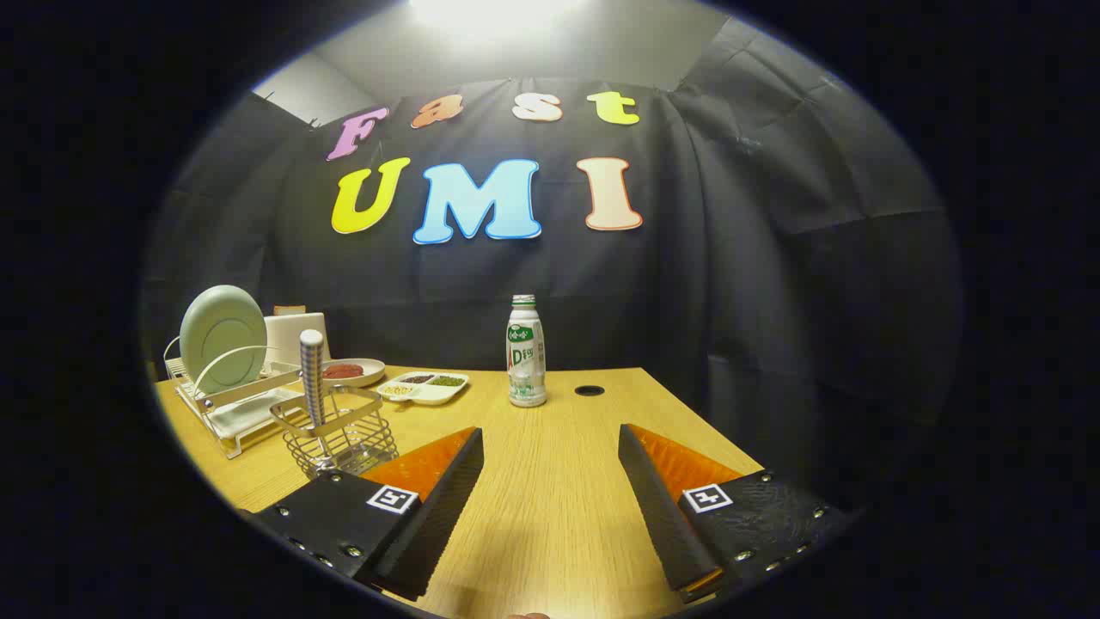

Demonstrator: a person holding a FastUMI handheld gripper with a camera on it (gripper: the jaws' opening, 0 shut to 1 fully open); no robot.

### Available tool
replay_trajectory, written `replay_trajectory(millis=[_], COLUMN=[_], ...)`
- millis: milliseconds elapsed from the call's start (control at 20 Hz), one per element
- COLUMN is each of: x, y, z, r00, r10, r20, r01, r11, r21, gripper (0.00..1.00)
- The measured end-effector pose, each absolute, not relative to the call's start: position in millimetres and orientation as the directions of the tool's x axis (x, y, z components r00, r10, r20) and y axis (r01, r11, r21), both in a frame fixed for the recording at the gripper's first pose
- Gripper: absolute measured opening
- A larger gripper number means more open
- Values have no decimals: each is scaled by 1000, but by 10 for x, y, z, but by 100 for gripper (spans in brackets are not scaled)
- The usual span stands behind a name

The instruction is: Take the plate from the dish rack, then take the spoon from the basket and place it into the plate.

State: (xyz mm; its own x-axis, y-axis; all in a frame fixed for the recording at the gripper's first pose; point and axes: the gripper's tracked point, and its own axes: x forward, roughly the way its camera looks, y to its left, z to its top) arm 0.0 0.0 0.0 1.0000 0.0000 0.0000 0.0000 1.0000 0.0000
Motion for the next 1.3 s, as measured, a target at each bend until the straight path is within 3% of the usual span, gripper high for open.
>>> replay_trajectory(millis=[200,550,900,1300], x=[22,-860,-1368,-889], y=[-224,-177,1352,3384], z=[623,1558,2101,1991], r00=[993,969,991,993], r10=[-92,-228,-133,54], r20=[79,91,26,-102], r01=[94,235,134,-50], r11=[995,969,990,998], r21=[-24,-80,-50,44], gripper=[96,96,96,96])
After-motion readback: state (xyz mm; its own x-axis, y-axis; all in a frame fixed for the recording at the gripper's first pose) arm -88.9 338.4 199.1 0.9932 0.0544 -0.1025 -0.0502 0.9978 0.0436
